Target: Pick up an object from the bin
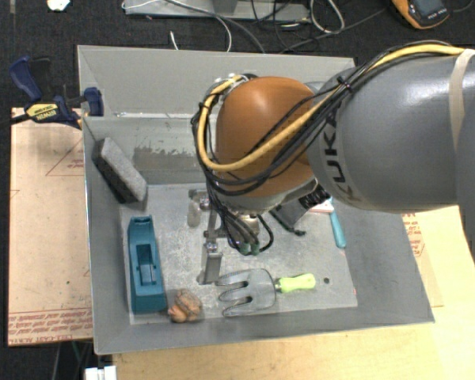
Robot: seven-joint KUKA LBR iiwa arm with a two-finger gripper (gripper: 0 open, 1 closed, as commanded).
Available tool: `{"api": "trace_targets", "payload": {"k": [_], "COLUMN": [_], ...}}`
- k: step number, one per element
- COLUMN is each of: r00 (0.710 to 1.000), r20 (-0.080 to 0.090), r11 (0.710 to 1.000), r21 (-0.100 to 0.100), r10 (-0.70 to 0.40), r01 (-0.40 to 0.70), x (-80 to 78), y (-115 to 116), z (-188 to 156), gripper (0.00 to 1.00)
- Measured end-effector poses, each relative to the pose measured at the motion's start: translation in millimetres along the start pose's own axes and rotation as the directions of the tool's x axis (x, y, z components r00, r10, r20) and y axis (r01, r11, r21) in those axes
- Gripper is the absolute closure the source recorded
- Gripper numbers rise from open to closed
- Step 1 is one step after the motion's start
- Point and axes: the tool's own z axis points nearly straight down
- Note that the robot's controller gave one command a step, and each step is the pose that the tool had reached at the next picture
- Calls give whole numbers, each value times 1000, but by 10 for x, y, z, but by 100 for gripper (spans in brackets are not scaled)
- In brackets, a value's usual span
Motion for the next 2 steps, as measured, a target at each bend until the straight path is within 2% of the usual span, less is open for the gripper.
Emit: {"api": "trace_targets", "payload": {"k": [1,2], "r00": [1000,998], "r20": [8,14], "r11": [1000,998], "r21": [-1,-3], "r10": [4,-55], "r01": [-4,55], "x": [-18,-273], "y": [-13,-456], "z": [-45,530], "gripper": [0,0]}}
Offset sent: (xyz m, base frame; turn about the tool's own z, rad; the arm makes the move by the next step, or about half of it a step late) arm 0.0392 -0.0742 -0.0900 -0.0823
